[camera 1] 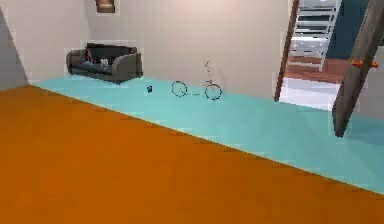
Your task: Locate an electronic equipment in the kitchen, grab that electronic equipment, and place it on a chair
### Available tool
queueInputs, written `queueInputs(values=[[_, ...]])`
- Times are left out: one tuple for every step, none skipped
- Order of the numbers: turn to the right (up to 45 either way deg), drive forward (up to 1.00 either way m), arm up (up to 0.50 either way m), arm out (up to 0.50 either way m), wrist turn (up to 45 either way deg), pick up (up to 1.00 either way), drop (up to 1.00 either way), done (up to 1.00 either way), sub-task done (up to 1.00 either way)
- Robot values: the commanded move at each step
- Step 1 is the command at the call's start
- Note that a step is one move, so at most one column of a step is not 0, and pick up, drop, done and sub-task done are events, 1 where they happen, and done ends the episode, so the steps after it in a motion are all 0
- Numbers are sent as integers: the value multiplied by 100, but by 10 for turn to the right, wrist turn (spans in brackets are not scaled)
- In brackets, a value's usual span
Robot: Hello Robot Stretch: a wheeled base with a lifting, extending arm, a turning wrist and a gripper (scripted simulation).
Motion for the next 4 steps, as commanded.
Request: queueInputs(values=[[450,0,0,0,0,0,0,0,0],[450,0,0,0,0,0,0,0,0],[420,0,0,0,0,0,0,0,0],[0,75,0,0,0,0,0,0,0]])
